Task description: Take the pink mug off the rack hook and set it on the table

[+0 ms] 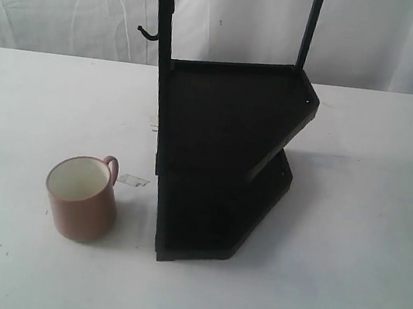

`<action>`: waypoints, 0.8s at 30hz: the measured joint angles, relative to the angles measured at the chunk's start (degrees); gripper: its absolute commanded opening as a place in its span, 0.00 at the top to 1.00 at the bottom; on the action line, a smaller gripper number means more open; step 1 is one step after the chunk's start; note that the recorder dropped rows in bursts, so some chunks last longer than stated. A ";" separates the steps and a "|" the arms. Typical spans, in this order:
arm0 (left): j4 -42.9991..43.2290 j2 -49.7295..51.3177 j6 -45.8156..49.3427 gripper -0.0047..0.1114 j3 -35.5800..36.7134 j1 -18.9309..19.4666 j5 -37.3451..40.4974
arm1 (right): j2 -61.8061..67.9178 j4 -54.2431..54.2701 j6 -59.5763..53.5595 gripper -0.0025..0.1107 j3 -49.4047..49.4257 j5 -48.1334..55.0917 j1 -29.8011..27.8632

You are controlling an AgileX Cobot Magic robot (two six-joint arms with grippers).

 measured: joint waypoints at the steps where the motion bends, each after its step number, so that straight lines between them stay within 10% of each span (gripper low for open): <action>1: 0.00 -0.97 0.21 0.96 1.70 0.00 0.00 | 0.00 0.00 0.00 0.98 0.00 0.00 0.00; 24: -2.84 -8.70 7.17 0.96 10.61 7.30 2.36 | 0.00 0.00 0.00 0.98 0.00 0.00 0.00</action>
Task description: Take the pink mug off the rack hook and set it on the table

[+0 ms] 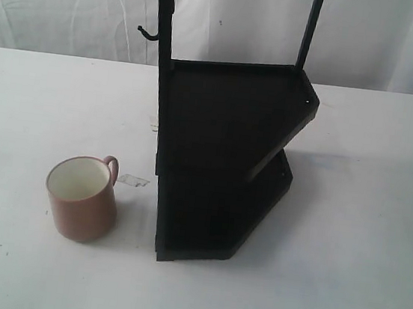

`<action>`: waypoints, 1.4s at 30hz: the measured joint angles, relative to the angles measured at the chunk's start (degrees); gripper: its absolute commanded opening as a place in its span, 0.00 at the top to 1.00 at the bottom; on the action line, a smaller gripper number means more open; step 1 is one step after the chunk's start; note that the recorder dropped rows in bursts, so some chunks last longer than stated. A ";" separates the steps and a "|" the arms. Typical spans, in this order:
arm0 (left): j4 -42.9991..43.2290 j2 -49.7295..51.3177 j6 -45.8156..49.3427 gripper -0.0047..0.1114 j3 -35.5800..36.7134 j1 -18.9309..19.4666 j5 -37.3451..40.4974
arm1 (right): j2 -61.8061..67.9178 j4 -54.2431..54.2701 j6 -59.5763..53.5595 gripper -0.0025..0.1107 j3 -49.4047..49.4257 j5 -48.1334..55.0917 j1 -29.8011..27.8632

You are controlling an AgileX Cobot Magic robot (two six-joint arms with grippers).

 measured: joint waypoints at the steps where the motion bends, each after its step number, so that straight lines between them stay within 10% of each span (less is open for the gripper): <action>1: 0.00 0.00 0.00 0.96 0.00 0.11 0.19 | 0.00 0.00 0.00 0.98 0.00 0.00 0.00; 42: 2.78 0.00 -4.28 0.96 0.00 0.63 0.78 | 0.00 0.00 0.00 0.98 0.00 0.00 0.00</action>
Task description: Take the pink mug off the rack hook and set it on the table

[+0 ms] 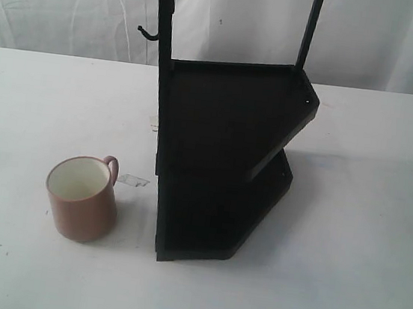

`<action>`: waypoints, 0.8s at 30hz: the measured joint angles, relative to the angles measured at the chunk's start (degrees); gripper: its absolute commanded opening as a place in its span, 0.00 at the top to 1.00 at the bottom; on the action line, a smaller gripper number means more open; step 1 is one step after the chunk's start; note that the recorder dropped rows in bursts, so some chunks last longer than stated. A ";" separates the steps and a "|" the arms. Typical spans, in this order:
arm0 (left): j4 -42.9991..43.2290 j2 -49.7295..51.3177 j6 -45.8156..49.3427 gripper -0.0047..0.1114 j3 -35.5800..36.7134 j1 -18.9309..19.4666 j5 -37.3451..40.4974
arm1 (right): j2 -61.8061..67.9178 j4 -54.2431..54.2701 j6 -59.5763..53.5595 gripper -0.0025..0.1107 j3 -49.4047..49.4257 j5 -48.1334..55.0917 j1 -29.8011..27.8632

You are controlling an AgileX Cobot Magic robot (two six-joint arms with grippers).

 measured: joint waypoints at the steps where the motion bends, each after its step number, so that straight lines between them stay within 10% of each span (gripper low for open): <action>1: 0.00 0.00 0.00 0.96 0.00 0.00 0.00 | 0.00 0.00 0.00 0.98 0.00 0.00 0.00; 24: 0.00 0.00 0.00 0.96 0.00 0.00 0.00 | 0.00 0.00 0.49 0.98 0.00 0.00 0.00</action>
